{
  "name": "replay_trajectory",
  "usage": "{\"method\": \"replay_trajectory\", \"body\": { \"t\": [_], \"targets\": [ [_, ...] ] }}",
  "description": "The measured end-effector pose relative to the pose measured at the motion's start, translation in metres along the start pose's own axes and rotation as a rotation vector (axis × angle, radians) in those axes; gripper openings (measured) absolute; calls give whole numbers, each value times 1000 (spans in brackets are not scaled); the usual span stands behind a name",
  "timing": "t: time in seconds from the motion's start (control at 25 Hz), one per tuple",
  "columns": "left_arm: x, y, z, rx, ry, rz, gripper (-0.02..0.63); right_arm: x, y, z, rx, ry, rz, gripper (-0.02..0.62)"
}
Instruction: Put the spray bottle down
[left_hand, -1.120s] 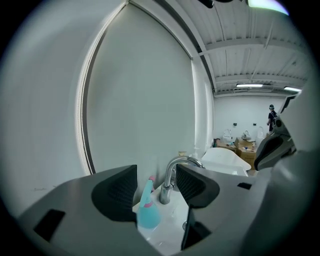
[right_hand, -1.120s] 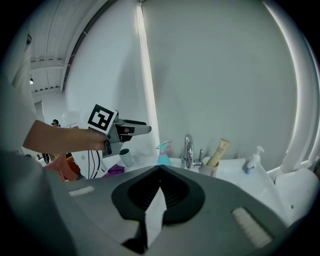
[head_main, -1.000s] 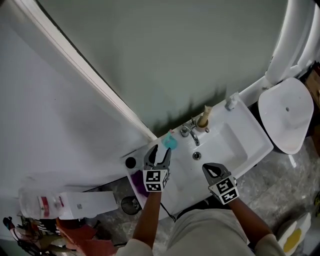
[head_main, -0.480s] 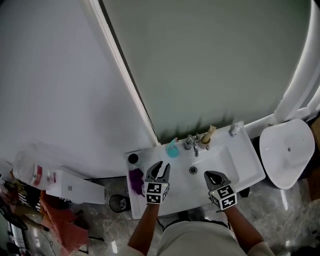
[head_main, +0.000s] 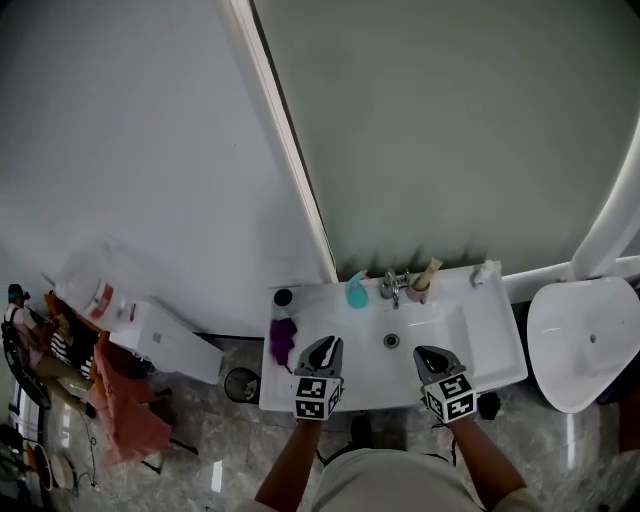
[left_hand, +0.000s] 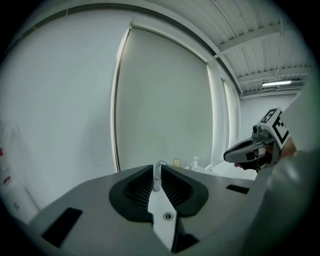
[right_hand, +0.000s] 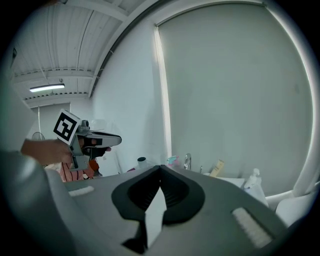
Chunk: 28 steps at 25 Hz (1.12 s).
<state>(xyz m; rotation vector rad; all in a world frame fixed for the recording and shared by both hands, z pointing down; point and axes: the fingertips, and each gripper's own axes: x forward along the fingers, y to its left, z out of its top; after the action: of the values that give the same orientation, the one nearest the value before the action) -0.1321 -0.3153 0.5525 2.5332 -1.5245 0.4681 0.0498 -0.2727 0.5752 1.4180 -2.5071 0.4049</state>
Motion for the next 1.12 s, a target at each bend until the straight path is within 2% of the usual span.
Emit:
{"method": "replay_trajectory", "body": {
  "t": [0.28, 0.64, 0.84, 1.12],
  "targets": [
    [-46, -32, -9, -37, -9, 92, 26, -30, -5, -3, -18, -25, 64, 11],
    [-92, -37, -8, -61, -40, 133, 23, -41, 2, 8, -43, -69, 88, 11],
    [-105, -25, -6, -81, -60, 120, 17, -39, 10, 14, -50, -76, 76, 11],
    [-116, -15, -2, -83, -75, 53, 6, -42, 27, 28, -31, -94, 48, 11]
  ]
}}
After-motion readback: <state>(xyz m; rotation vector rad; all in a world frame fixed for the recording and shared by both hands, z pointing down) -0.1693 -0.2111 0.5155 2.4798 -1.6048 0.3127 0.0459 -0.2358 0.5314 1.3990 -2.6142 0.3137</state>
